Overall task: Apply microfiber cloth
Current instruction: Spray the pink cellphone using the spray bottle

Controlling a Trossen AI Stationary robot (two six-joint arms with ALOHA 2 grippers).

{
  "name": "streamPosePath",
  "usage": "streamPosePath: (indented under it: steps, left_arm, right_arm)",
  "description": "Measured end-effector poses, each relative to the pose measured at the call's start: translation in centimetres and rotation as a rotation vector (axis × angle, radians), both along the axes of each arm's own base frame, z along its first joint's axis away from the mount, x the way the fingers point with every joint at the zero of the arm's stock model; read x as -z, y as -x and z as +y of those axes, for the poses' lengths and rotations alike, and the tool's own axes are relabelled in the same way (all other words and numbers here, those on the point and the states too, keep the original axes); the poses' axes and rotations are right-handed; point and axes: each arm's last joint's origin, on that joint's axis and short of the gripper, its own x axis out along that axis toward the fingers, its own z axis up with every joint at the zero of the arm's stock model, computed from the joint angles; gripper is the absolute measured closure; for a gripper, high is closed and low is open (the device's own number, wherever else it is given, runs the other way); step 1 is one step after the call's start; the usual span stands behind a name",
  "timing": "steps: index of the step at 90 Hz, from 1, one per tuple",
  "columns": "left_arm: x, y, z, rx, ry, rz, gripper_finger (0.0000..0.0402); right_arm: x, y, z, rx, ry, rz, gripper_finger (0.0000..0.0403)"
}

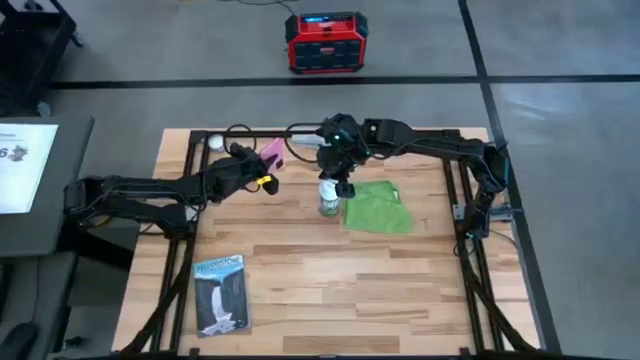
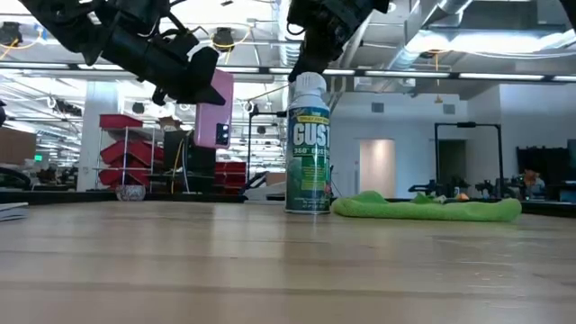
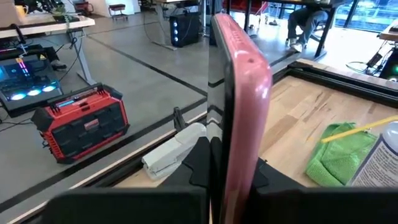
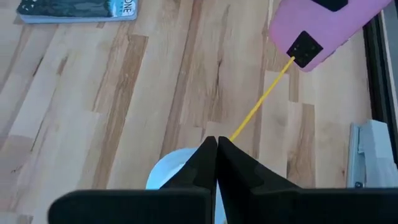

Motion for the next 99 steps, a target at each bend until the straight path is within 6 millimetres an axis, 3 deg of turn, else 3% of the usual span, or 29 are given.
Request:
streamPosePath:
  steps: [22, 48, 99]
  left_arm:
    - [0.4, -0.3, 0.1, -0.002, 0.019, 0.009, 0.04]
    - [0.5, -0.3, 0.1, -0.002, 0.018, 0.007, 0.04]
    - [0.8, -0.7, -0.2, 0.011, 0.032, 0.009, 0.04]
  right_arm:
    - [0.0, 0.0, 0.0, 0.001, 0.0, 0.001, 0.0403]
    - [1.6, -0.9, -0.5, -0.008, -0.036, 0.029, 0.0403]
    - [1.3, -1.1, -0.4, -0.013, -0.022, 0.024, 0.0403]
